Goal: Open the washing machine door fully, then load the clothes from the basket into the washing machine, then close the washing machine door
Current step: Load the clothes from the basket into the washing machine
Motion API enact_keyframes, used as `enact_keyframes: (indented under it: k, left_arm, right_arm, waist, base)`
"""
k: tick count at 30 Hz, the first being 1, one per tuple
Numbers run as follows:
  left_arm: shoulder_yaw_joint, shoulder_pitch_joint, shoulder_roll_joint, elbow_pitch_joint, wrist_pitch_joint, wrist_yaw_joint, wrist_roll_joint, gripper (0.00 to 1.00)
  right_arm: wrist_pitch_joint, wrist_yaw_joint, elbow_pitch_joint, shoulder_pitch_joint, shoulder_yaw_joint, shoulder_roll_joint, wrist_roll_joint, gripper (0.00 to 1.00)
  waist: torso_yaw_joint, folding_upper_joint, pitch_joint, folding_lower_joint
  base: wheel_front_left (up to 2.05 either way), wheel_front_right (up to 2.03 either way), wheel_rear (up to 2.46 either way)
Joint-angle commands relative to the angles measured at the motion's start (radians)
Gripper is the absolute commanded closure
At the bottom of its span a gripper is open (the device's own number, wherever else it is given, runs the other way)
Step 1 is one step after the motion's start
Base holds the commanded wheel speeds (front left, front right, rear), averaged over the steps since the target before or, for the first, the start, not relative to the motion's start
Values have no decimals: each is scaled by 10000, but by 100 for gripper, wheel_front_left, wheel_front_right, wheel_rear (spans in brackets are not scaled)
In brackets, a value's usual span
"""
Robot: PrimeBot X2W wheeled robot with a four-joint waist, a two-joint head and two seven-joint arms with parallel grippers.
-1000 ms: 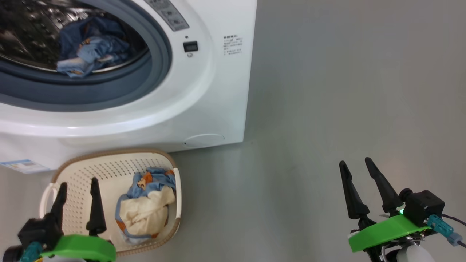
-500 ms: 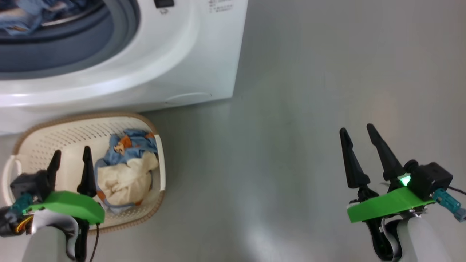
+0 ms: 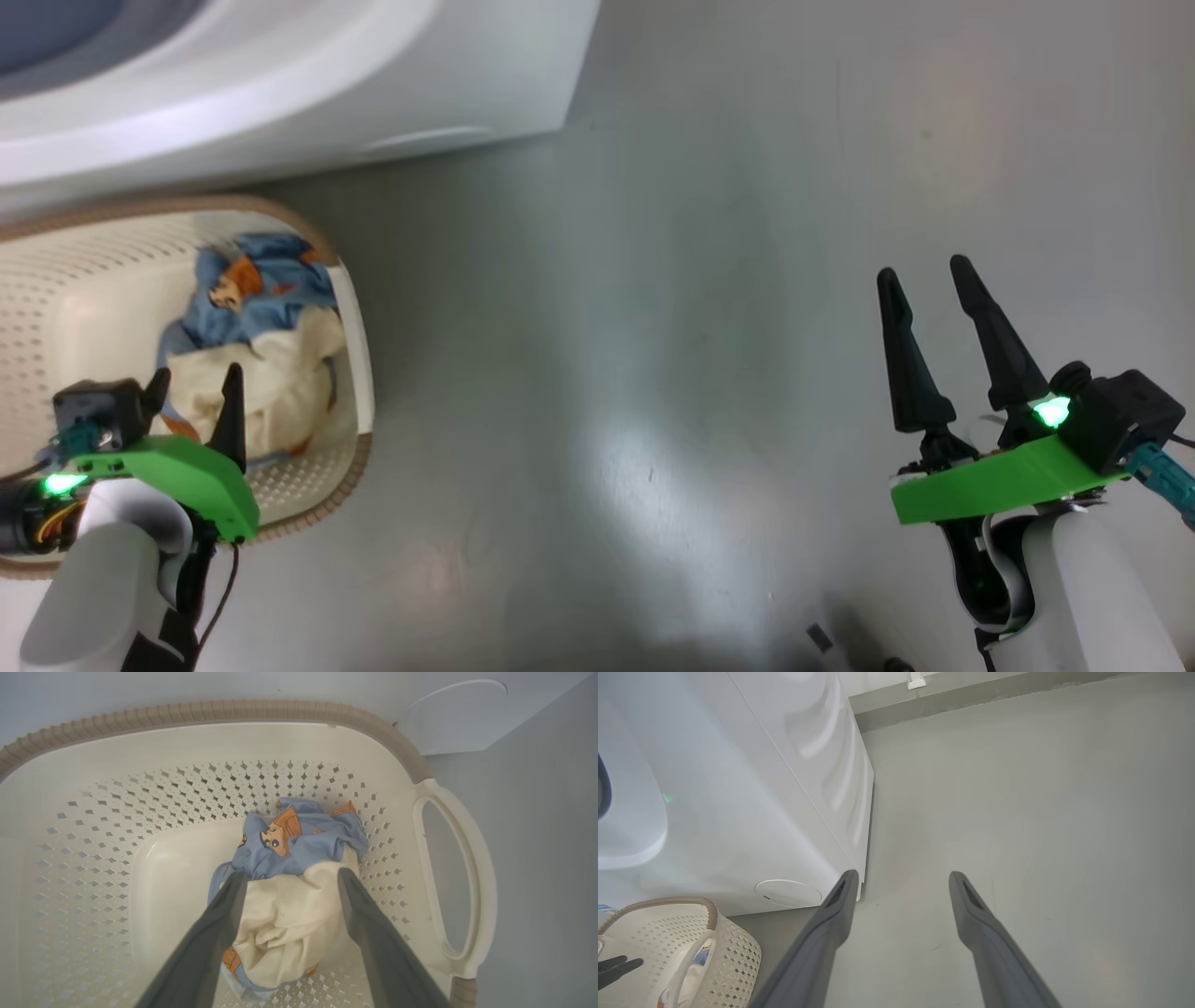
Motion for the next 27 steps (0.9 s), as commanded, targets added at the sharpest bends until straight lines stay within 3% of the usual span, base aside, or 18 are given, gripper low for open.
enact_keyframes:
  k: [1, 13, 27]
  left_arm:
    - [-63, -69, 545, 206, 24, -13, -148, 0]
    - [-1970, -1195, 1301, 1648, 618, -14, -822, 0]
    - [-3786, -2395, 1928, 1943, 1485, -15, -1346, 0]
  right_arm:
    - [-48, 100, -261, 47, 176, 76, -103, 0]
    - [-48, 100, -348, -221, 213, 213, -5, 0]
    - [-48, 100, -434, -456, 281, 303, 132, 0]
  waist:
    - [-180, 0, 620, 0]
    - [-344, 0, 1549, 0]
    - [-428, 0, 2480, 0]
  base:
    - [0, 0, 0]
    - [0, 0, 0]
    - [0, 0, 0]
